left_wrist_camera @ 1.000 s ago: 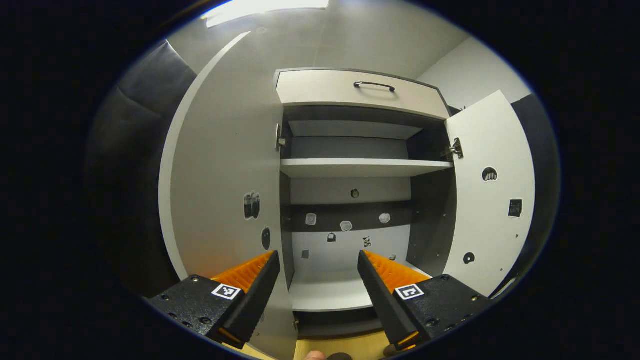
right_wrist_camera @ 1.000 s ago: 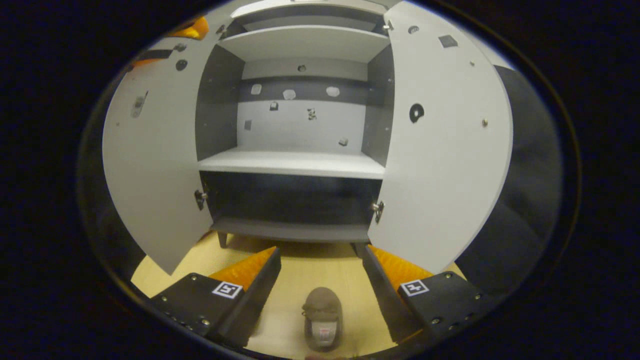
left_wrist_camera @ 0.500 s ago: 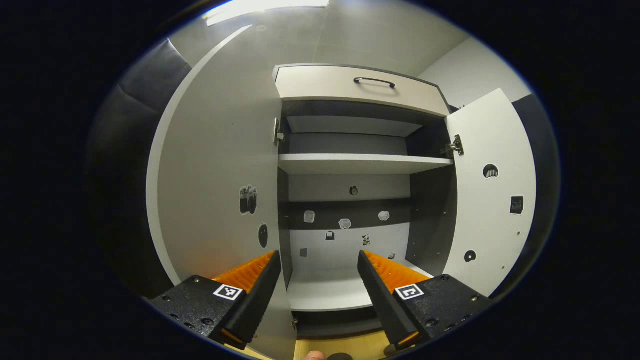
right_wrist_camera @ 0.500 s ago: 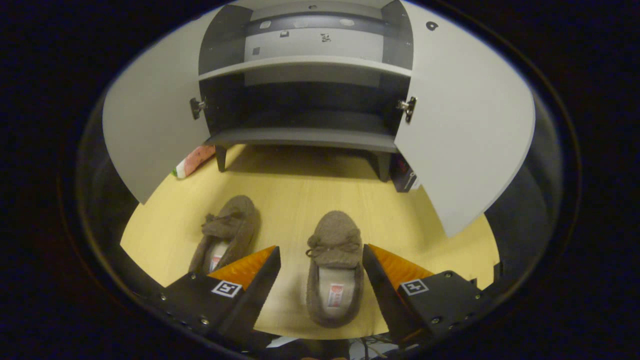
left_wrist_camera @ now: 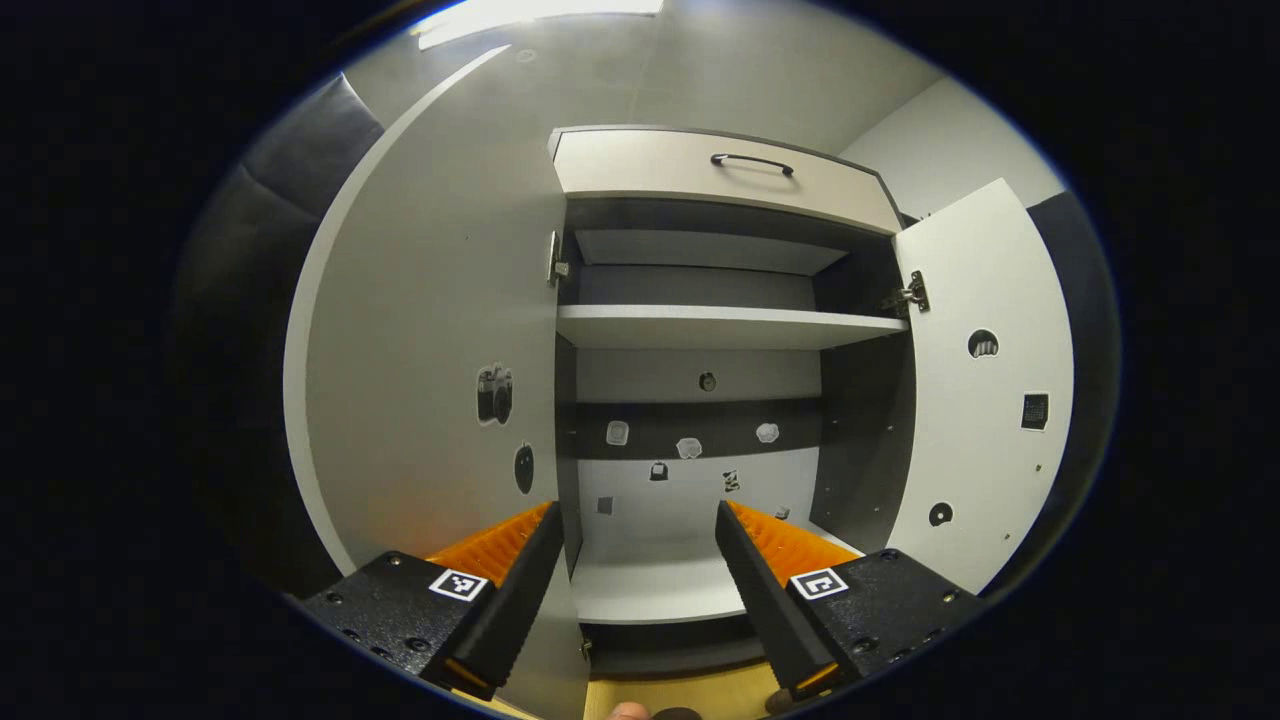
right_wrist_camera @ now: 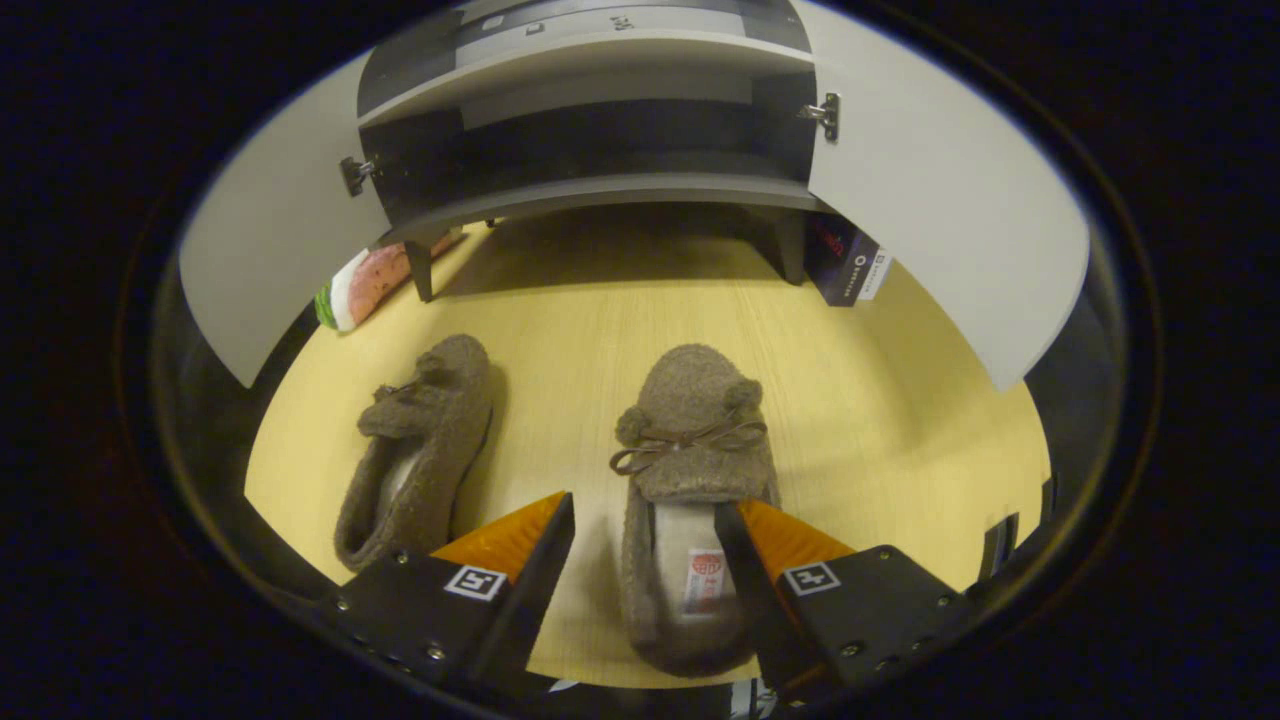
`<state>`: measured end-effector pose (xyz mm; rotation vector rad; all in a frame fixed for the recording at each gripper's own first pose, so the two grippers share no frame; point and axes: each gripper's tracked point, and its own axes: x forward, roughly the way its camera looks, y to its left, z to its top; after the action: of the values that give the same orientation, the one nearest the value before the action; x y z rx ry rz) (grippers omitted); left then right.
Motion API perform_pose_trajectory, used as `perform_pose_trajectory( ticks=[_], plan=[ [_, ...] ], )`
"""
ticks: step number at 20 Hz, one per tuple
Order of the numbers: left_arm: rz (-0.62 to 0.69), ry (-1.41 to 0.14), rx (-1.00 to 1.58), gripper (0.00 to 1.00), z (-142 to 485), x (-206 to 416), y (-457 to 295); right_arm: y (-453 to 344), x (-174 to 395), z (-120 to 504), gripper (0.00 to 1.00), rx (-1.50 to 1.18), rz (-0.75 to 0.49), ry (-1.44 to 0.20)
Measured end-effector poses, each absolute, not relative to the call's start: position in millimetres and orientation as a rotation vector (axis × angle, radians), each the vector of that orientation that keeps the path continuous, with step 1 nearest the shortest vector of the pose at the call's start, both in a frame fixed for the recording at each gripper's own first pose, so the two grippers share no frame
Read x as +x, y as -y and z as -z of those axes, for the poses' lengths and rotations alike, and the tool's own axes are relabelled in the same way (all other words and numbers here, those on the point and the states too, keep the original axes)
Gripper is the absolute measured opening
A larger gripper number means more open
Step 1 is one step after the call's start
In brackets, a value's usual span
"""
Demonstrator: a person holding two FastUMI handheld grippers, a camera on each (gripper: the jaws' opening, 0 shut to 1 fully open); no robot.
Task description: Grab one shoe with the right hand and put it into the shoe cabinet, grab the other shoe with the left hand and put it into the shoe cabinet; then close the right door with the right hand and the left door with the left hand.
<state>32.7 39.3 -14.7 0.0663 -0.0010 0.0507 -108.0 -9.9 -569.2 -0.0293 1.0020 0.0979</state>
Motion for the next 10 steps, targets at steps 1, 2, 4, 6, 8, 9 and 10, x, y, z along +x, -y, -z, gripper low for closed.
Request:
perform_pose_trajectory(
  ticks=[1, 2, 4, 6, 8, 9, 10],
  plan=[
    [-0.049, -0.001, 0.067, 0.94, 16.2, 32.2, -39.1, 6.5, -105.9, 571.6, 0.85, -0.019, -0.102, -1.009],
    [-0.047, -0.004, 0.069, 0.94, 17.1, 31.2, -38.6, 4.3, -100.8, 577.4, 0.84, -0.013, -0.106, -1.011],
    [-0.039, -0.006, 0.065, 0.94, 17.5, 30.0, -37.7, -0.7, -98.3, 584.3, 0.72, -0.008, -0.116, -1.027],
    [-0.037, -0.008, 0.056, 0.94, 19.1, 28.6, -37.6, 0.8, -93.8, 585.7, 0.71, -0.027, -0.109, -1.015],
    [-0.035, -0.011, 0.055, 0.94, 19.8, 27.4, -37.5, -1.3, -92.3, 596.4, 0.40, -0.033, -0.111, -1.035],
    [-0.034, -0.012, 0.054, 0.94, 19.8, 26.9, -37.2, 9.1, -88.8, 593.2, 0.33, -0.081, -0.081, -1.031],
    [-0.033, -0.010, 0.053, 0.94, 19.3, 26.7, -37.1, 9.1, -89.3, 576.9, 0.33, -0.065, -0.070, -1.008]
  ],
)
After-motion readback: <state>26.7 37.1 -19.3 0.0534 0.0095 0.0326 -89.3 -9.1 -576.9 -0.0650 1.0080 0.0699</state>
